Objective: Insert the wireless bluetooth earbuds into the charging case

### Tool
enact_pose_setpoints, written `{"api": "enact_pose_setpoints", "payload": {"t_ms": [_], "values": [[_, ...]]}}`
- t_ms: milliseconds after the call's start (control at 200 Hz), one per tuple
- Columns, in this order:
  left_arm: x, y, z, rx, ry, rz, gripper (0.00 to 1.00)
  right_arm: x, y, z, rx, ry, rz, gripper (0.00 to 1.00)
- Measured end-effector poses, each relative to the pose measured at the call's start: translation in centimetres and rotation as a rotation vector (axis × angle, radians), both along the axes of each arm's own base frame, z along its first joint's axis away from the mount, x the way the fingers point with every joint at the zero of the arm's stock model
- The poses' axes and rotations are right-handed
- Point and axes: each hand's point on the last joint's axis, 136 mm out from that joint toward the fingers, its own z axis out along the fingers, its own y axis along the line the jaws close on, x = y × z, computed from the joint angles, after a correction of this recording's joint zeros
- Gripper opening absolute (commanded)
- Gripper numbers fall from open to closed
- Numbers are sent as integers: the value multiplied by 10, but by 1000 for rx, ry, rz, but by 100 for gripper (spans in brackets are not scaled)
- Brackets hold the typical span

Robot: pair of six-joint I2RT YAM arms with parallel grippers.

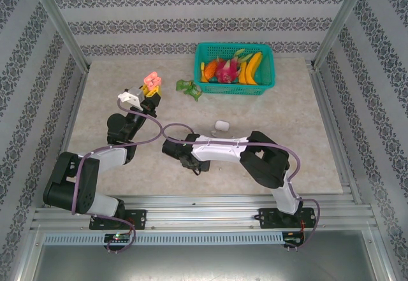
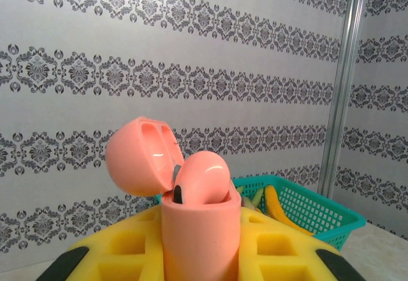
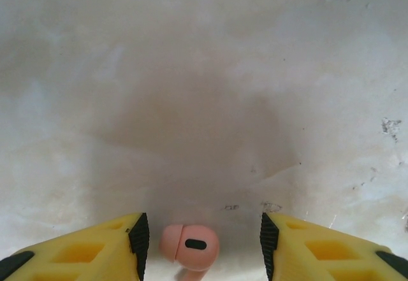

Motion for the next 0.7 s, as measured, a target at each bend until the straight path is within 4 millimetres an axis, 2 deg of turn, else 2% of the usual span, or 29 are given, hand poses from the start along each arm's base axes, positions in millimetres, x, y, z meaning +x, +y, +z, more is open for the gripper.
{"api": "enact_pose_setpoints", "payload": {"t_ms": [485,699], "values": [[0,0,0,-6,3,-2,0,3,9,-3,41,-8,-1,31],[0,0,-1,-6,5,-3,0,5,10,-3,44,-8,80,30]]}}
